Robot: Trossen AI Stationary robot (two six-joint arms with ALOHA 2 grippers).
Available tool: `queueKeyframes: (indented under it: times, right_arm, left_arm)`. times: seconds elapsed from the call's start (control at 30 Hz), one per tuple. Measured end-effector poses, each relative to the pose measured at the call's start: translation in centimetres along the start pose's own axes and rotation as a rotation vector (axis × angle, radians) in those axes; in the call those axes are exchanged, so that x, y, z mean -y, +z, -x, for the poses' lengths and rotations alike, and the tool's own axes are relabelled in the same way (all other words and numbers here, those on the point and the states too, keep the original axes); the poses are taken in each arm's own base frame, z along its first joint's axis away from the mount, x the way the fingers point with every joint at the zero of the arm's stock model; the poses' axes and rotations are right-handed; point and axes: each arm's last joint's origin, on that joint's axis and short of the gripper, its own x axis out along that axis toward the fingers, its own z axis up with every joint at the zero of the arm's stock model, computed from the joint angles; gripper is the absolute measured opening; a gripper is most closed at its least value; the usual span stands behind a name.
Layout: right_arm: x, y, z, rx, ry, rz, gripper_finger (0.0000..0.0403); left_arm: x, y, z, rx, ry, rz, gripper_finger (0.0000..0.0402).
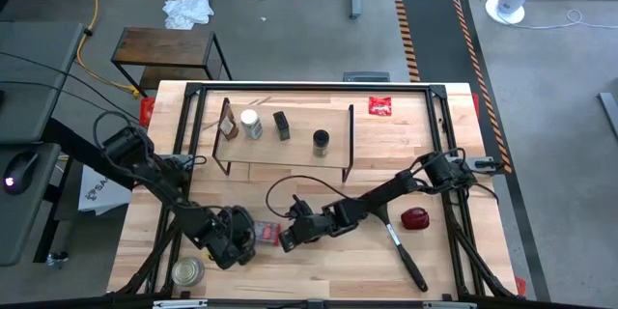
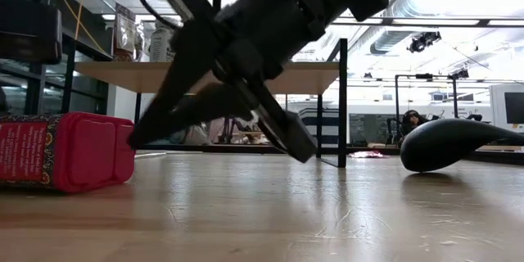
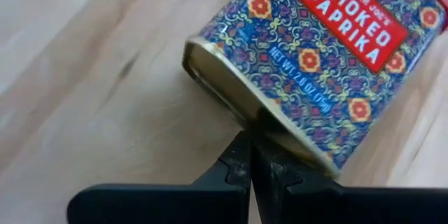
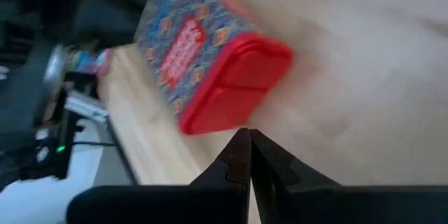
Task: Shelf spices
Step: Put the red seasoning can on the shelf
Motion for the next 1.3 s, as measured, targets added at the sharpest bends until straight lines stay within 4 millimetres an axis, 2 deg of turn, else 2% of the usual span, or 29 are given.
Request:
queueKeyframes:
  times: [0.17,0.47,0.77,0.93,1.3]
  right_arm:
    - [0.1,0.7,-0.1,0.036,-0.004,-0.009,0.0000]
    - [0.1,0.7,-0.1,0.025,0.003,-0.008,0.0000]
    - [-1.7,0.6,1.6,0.024,0.078,0.033,0.0000]
    - [-3.1,1.6,2.4,0.113,0.158,0.023,0.0000]
    - [-2.9,2.2,2.1,0.115,0.171,0.031,0.0000]
  left_arm:
    - [0.3,0.4,-0.7,0.016,-0.021,0.030,0.0000]
    - [0.3,1.6,-1.3,0.030,-0.032,0.017,0.0000]
    - [0.1,2.1,-1.5,0.085,-0.002,-0.019,0.0000]
    - [0.1,2.4,-1.5,0.042,-0.001,-0.036,0.0000]
    - [0.1,2.8,-0.5,-0.079,0.107,-0.221,0.0000]
